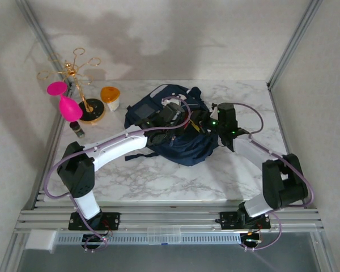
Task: Pack the student bag
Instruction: Place the loose stationery in the student bag.
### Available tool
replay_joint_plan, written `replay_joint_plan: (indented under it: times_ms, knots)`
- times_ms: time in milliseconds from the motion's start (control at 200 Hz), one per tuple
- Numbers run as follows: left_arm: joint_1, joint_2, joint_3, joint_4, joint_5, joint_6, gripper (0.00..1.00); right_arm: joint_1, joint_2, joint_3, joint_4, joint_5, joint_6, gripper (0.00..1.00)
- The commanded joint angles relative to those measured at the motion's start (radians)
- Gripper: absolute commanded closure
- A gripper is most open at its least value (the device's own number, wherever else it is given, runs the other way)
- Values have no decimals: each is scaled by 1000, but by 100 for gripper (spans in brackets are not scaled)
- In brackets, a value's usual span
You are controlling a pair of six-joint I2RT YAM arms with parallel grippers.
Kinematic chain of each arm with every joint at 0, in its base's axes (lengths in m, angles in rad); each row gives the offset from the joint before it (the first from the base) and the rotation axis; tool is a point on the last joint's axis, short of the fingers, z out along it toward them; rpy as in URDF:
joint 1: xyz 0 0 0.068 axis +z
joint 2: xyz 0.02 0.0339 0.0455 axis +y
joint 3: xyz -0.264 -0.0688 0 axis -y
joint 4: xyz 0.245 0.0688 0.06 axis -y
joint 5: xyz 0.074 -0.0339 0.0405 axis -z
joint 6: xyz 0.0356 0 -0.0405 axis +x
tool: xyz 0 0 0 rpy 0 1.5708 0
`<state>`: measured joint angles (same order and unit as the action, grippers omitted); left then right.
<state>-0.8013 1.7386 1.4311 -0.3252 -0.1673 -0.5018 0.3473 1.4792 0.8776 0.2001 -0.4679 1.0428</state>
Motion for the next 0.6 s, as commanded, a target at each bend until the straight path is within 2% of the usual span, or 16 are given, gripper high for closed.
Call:
replay_joint_plan:
  times_ms: [0, 40, 205, 335, 461, 596]
  knots:
    - [10, -70, -1, 97, 18, -35, 100, -12, -24, -15, -89, 68, -70, 72]
    - [11, -71, -3, 106, 30, -35, 100, -10, -3, -9, -72, 41, -68, 83]
    - [10, -60, 7, 111, 48, -50, 100, 6, 94, 53, -81, 54, -75, 95]
    - [10, -50, 5, 132, 78, -78, 100, 42, 169, 111, -67, 70, -53, 100]
    - [10, -34, 14, 135, 92, -103, 100, 78, 221, 168, -50, 65, -59, 100]
    - [10, -26, 13, 134, 87, -137, 100, 56, 162, 152, -96, 73, -104, 99]
